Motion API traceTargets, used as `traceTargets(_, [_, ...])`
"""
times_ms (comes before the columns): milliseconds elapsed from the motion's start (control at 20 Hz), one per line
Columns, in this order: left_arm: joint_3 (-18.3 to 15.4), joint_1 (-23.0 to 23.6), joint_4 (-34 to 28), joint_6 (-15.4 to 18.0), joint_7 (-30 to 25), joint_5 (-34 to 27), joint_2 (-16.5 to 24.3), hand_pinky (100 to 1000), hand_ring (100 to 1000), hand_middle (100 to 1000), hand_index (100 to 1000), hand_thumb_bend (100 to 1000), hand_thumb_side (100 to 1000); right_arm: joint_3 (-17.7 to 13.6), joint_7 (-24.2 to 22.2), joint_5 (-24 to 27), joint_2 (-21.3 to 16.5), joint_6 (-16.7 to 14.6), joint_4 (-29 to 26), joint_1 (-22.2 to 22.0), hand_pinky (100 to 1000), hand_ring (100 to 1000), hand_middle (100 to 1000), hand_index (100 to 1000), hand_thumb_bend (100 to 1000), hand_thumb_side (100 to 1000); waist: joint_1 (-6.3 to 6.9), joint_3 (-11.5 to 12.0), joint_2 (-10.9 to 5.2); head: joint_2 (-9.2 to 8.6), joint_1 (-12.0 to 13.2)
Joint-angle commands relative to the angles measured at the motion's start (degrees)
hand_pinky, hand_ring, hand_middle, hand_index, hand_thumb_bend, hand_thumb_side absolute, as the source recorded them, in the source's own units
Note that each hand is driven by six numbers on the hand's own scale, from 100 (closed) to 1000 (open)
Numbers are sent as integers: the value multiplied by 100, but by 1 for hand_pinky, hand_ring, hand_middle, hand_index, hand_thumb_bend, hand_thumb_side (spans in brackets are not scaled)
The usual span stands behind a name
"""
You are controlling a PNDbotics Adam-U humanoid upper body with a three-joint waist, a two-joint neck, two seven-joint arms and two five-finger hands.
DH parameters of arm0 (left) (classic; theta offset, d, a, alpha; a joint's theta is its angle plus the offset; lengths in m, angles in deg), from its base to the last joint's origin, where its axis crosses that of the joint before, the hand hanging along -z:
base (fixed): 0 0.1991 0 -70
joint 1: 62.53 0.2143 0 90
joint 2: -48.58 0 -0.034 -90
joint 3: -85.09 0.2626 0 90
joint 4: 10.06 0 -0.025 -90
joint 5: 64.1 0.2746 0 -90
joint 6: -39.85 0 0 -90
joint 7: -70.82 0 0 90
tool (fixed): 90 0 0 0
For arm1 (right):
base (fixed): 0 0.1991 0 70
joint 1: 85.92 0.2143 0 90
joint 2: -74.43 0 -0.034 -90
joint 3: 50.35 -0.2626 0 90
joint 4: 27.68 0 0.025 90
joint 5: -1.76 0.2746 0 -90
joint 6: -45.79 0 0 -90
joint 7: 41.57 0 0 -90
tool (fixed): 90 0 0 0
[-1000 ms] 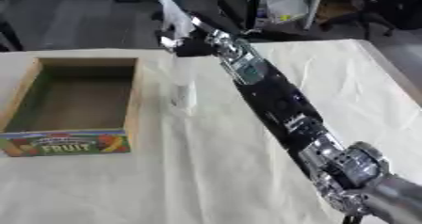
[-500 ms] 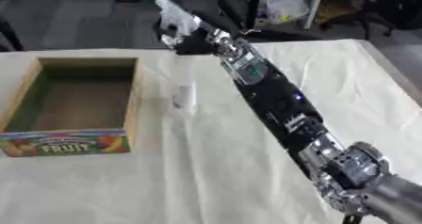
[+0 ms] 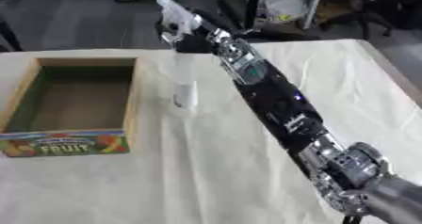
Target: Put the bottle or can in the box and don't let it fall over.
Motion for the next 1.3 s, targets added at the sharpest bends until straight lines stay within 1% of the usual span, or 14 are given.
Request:
traceTargets(50, [-12, -77, -105, 6, -4, -6, 49, 693, 640, 594, 802, 638, 594, 7, -3, 89, -173, 4, -181, 131, 928, 1000, 569, 527, 100, 358, 15, -3, -72, -79, -13])
traceTargets(300, [-20, -73, -90, 3, 1, -5, 52, 693, 640, 594, 802, 638, 593, 34, -120, 306, -225, 51, -281, 197, 919, 1000, 567, 526, 100, 373, 7, -11, -103, -66, -3])
traceTargets(350, [-23, -73, -87, 4, 5, -5, 54, 693, 640, 594, 802, 638, 593, 40, -143, 365, -239, 54, -314, 210, 885, 1000, 566, 526, 100, 383, 4, -10, -113, -66, 1])
traceTargets(400, [-26, -74, -84, 5, 8, -6, 55, 693, 640, 594, 802, 638, 593, 48, -167, 429, -250, 59, -347, 224, 871, 1000, 566, 526, 100, 386, 1, -8, -123, -68, 4])
traceTargets(450, [-27, -75, -81, 6, 10, -6, 56, 693, 640, 594, 802, 638, 593, 58, -193, 498, -257, 64, -384, 237, 832, 1000, 565, 525, 100, 396, -2, -4, -133, -71, 2])
traceTargets(500, [-27, -77, -78, 7, 10, -8, 56, 693, 640, 594, 802, 638, 593, 70, -220, 569, -262, 68, -429, 246, 822, 1000, 565, 525, 100, 399, -6, 1, -142, -74, -4])
traceTargets(550, [-25, -78, -72, 6, 9, -9, 56, 693, 640, 593, 802, 638, 592, 85, -249, 640, -262, 74, -475, 253, 790, 995, 564, 525, 100, 405, -12, 10, -151, -76, -16])
traceTargets(750, [-17, -96, -37, 4, 2, -17, 50, 693, 640, 593, 802, 637, 592, 141, -364, 926, -265, 145, -645, 279, 764, 903, 562, 524, 100, 414, -32, 45, -181, -69, -49])
traceTargets(850, [-14, -109, -22, 7, 0, -20, 51, 693, 640, 593, 802, 638, 592, 170, -420, 1058, -271, 199, -710, 304, 766, 892, 561, 523, 100, 416, -45, 73, -204, -73, -59])
traceTargets(1050, [21, -152, 20, 12, -29, -32, 56, 693, 640, 593, 802, 638, 592, 206, -499, 1294, -298, 284, -801, 406, 768, 885, 559, 522, 100, 420, -78, 199, -252, -85, -114])
traceTargets(1300, [177, -296, 122, 22, -165, -92, 82, 692, 640, 593, 802, 640, 591, 246, -546, 1566, -320, 319, -887, 570, 770, 875, 558, 521, 100, 426, -159, 545, -317, -135, -264])
